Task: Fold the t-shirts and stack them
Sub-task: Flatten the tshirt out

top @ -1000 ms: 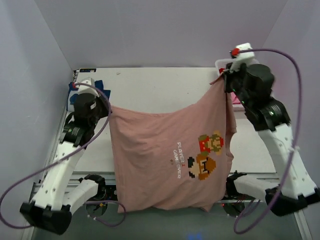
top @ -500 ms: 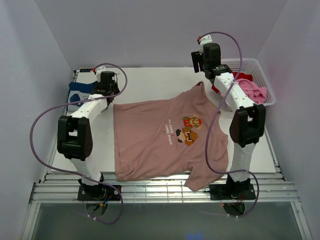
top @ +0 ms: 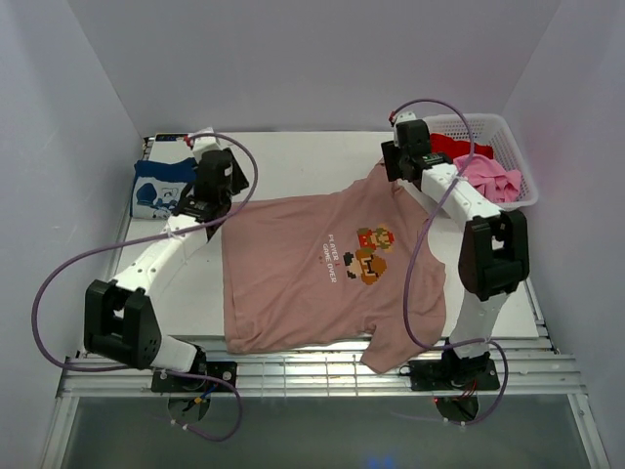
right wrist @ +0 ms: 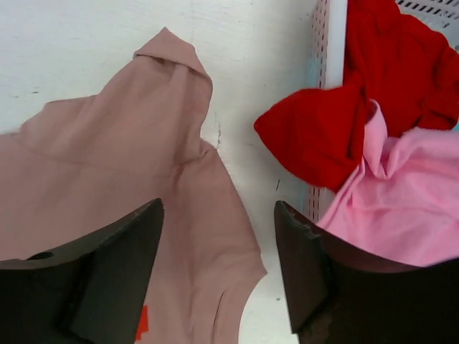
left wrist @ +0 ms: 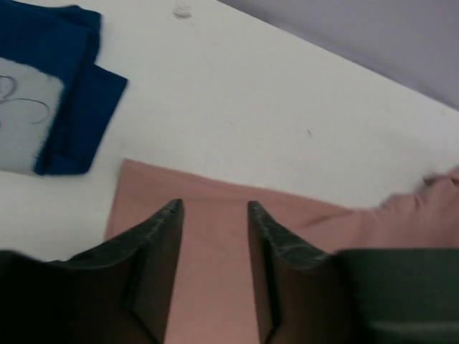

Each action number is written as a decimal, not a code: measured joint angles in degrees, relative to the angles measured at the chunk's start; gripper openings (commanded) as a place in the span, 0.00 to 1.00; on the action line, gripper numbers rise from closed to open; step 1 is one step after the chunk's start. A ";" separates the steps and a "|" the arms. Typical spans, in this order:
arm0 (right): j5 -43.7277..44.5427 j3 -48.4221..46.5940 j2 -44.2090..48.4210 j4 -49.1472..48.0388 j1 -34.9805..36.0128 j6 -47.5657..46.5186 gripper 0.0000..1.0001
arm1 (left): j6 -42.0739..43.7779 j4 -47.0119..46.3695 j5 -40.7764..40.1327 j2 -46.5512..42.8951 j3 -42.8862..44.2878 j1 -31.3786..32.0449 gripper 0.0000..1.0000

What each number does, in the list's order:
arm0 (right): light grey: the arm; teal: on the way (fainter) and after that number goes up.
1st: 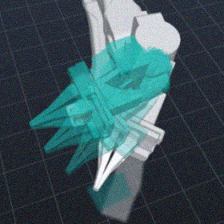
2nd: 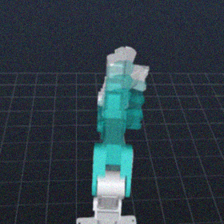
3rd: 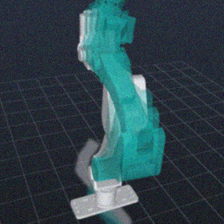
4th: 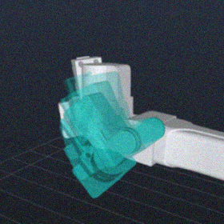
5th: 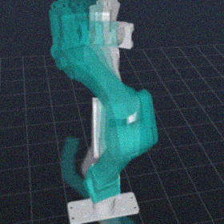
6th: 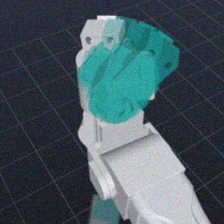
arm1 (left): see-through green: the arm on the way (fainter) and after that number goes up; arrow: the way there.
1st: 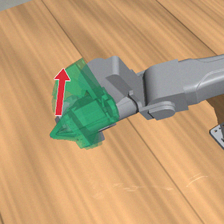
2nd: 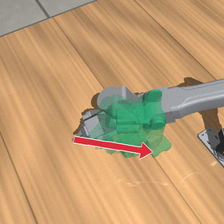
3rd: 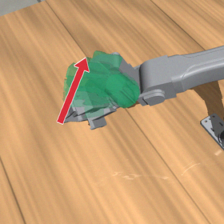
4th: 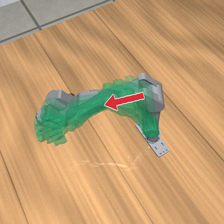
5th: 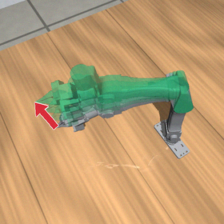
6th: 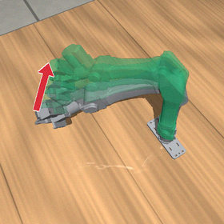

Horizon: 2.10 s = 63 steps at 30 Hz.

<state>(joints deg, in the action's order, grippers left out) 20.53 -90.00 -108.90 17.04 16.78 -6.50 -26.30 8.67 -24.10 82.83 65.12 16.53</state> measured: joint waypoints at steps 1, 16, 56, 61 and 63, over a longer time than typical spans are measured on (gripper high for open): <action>-0.24 2.01 2.58 0.42 0.15 0.57 0.62 | -0.76 0.07 0.02 -2.25 -1.90 2.45 0.36; -7.74 21.94 22.95 4.24 0.90 7.32 0.08 | -6.40 11.15 -3.04 5.60 -9.07 6.14 0.01; -12.98 27.98 27.06 5.16 1.03 8.09 0.08 | 1.64 -6.95 -8.13 29.81 3.13 -4.37 0.44; -12.74 27.98 27.04 5.16 1.11 8.09 0.08 | 1.79 -6.97 -8.13 29.81 3.98 -4.37 0.38; -12.70 27.98 27.04 5.16 1.16 8.09 0.08 | 1.88 -6.95 -8.13 29.81 4.17 -4.37 0.37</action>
<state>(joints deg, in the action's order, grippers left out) 7.84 -62.02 -81.87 22.20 17.93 1.58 -24.43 1.72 -32.23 112.64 69.30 12.16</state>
